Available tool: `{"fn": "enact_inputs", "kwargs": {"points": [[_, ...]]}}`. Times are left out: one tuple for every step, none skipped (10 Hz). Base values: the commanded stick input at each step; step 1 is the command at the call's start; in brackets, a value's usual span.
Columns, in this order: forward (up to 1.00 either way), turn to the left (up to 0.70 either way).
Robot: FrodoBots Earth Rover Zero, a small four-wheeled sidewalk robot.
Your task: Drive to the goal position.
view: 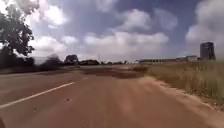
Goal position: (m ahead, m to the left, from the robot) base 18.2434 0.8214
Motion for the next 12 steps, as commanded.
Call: {"fn": "enact_inputs", "kwargs": {"points": [[1.0, -0.38], [1.0, -0.18], [1.0, 0.0], [1.0, 0.0], [1.0, 0.0], [1.0, 0.0], [1.0, 0.0], [1.0, 0.0], [1.0, 0.0], [1.0, 0.0], [1.0, 0.0], [1.0, 0.0]]}}
